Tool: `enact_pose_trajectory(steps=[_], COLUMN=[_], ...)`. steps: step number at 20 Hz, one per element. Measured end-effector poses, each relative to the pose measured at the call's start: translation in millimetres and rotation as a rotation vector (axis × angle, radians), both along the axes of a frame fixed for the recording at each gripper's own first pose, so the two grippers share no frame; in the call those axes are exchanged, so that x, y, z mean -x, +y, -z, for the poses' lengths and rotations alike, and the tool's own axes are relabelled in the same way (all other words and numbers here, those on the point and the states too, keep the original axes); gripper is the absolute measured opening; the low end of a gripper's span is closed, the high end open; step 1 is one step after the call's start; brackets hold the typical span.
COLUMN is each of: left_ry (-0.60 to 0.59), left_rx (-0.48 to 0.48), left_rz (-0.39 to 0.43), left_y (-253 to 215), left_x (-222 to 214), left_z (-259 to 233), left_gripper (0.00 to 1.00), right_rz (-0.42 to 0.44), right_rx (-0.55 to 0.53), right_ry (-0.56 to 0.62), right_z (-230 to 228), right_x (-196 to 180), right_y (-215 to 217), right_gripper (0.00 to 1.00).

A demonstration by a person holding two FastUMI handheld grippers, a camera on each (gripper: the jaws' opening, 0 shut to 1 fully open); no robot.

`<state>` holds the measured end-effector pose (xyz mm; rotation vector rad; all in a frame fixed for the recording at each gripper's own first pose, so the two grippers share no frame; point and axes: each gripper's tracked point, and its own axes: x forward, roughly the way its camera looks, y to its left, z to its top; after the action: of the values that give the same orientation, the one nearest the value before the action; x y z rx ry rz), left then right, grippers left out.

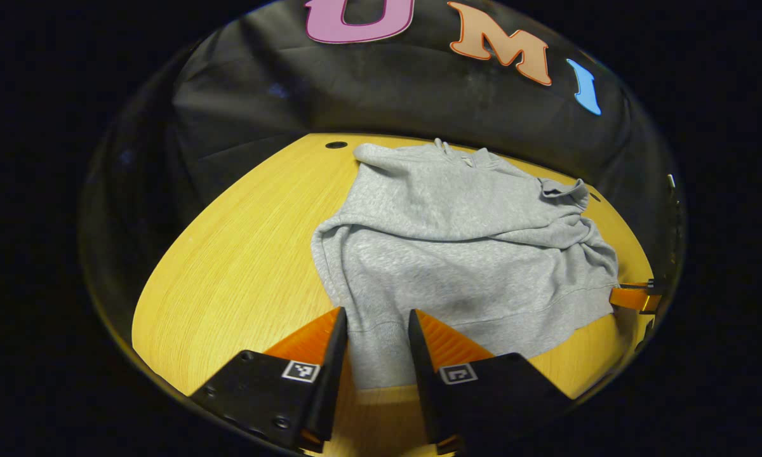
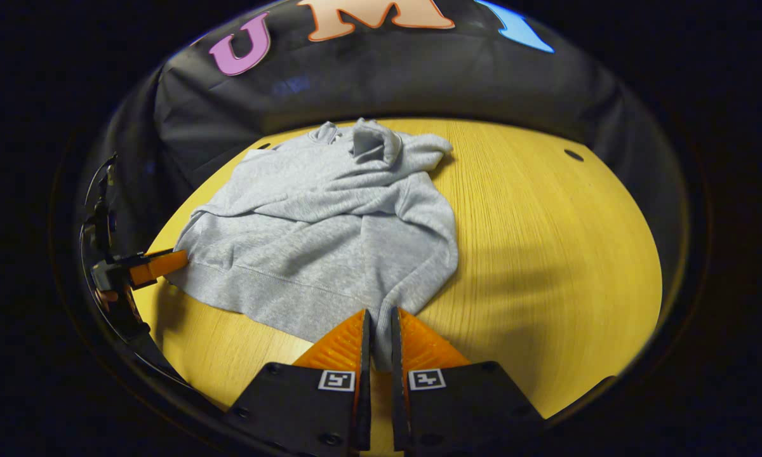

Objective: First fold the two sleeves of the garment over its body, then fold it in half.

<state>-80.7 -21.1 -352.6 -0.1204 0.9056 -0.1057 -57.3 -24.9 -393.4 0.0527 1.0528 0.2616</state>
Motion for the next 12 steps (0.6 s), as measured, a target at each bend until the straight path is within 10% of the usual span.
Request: enact_pose_trajectory(steps=[6, 12], left_ry=[0.027, 0.051], left_rx=[-0.012, -0.007], left_rz=[0.072, 0.073], left_y=[-13.2, -15.9], left_x=[-4.1, -0.9], left_z=[0.0, -1.2], left_gripper=[0.01, 0.0], right_rz=[-0.019, -0.043], right_rx=[-0.003, -0.013], right_ry=[0.027, 0.046], right_z=[-0.2, -1.8], right_x=[-1.6, 6.5], right_y=[2.7, 5.8], right_gripper=[0.04, 0.04])
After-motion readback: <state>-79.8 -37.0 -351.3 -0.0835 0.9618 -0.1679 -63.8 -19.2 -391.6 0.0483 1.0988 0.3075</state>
